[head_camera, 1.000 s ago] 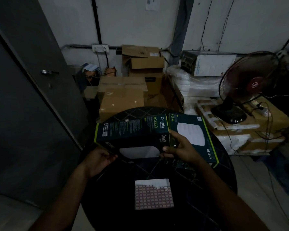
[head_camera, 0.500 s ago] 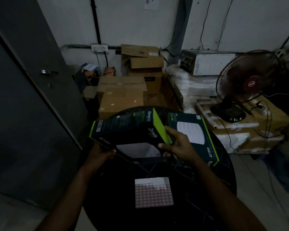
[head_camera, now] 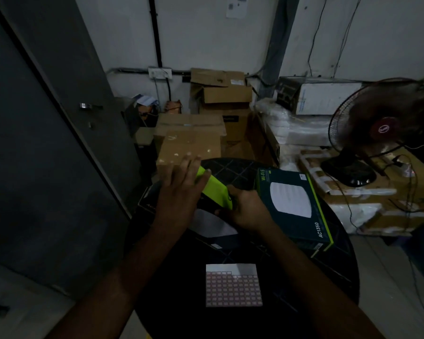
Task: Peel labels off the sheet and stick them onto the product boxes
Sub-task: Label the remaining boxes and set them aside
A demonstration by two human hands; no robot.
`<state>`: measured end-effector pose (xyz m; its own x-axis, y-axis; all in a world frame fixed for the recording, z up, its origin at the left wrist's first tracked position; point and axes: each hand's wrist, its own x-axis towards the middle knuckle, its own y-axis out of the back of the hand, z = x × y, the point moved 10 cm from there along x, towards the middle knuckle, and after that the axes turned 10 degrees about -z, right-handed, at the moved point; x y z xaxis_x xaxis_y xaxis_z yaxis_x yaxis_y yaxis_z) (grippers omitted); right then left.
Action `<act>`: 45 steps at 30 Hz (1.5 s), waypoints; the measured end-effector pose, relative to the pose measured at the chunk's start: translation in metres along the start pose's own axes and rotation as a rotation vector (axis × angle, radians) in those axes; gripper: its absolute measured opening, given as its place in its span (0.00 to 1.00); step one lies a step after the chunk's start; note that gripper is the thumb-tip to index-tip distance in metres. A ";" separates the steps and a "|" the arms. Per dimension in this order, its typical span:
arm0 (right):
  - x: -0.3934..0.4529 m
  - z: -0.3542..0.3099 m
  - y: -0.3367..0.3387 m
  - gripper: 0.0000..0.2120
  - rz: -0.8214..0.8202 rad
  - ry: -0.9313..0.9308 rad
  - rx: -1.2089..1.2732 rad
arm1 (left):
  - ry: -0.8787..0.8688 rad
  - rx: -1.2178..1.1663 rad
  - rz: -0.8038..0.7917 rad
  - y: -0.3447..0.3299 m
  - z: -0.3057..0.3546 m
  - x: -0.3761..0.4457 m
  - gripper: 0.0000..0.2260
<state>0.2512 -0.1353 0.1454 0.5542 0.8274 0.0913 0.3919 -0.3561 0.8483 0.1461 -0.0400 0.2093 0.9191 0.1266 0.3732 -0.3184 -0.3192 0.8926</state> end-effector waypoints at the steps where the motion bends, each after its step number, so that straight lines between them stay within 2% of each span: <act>1: 0.003 -0.004 -0.003 0.31 -0.003 0.008 -0.019 | -0.093 0.053 0.006 -0.006 0.013 0.006 0.21; 3: 0.008 -0.012 -0.006 0.33 0.029 0.032 -0.076 | -0.255 0.117 -0.043 -0.016 0.040 0.017 0.14; 4: 0.010 -0.016 -0.008 0.33 0.045 0.033 -0.105 | -0.297 0.117 -0.084 -0.019 0.047 0.021 0.14; 7: 0.012 -0.017 -0.019 0.35 0.037 -0.017 -0.158 | -0.266 0.064 -0.349 -0.043 0.036 0.028 0.26; 9: 0.007 -0.013 -0.020 0.40 0.018 -0.031 -0.183 | -0.250 -0.013 -0.383 -0.046 0.018 0.028 0.32; 12: -0.002 0.026 -0.028 0.43 -0.167 -0.106 -0.308 | -0.192 -0.195 -0.441 -0.052 -0.019 0.022 0.36; 14: -0.012 0.058 -0.035 0.47 -0.304 -0.191 -0.229 | -0.131 -0.343 -0.470 -0.056 -0.042 0.015 0.36; 15: -0.015 0.067 -0.034 0.47 -0.317 -0.204 -0.147 | -0.109 -0.395 -0.474 -0.055 -0.050 0.013 0.35; 20: -0.008 0.053 0.000 0.42 -0.118 -0.075 -0.005 | -0.136 -0.535 -0.379 -0.045 -0.050 0.005 0.32; 22: -0.003 0.035 0.017 0.41 -0.045 -0.026 -0.001 | -0.194 -0.607 -0.357 -0.045 -0.029 0.004 0.33; 26: 0.009 -0.004 0.032 0.38 0.013 0.108 0.034 | -0.281 -0.581 -0.343 -0.041 0.008 0.017 0.38; 31: -0.003 -0.013 0.046 0.39 0.247 0.080 0.085 | -0.263 -0.772 -0.271 -0.031 -0.021 0.032 0.36; 34: -0.012 0.003 0.013 0.43 0.255 -0.065 0.035 | -0.168 -0.993 -0.219 -0.028 -0.043 0.040 0.35; 36: -0.021 0.021 -0.012 0.41 0.218 -0.142 -0.021 | -0.076 -1.234 -0.231 -0.037 -0.059 0.042 0.34; 39: -0.036 0.039 -0.011 0.36 0.297 -0.164 -0.030 | 0.119 -1.554 -0.231 -0.053 -0.074 0.040 0.32; 42: -0.046 0.060 -0.002 0.35 0.358 -0.239 0.294 | 0.310 -1.789 -0.221 -0.072 -0.080 0.035 0.30; 45: -0.047 0.062 -0.004 0.31 0.288 -0.145 0.693 | 0.516 -1.915 -0.186 -0.092 -0.083 0.030 0.26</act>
<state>0.2690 -0.1997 0.1059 0.7764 0.6122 0.1497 0.5618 -0.7799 0.2759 0.1835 0.0707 0.1591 0.9341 0.3559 -0.0278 -0.3559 0.9226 -0.1487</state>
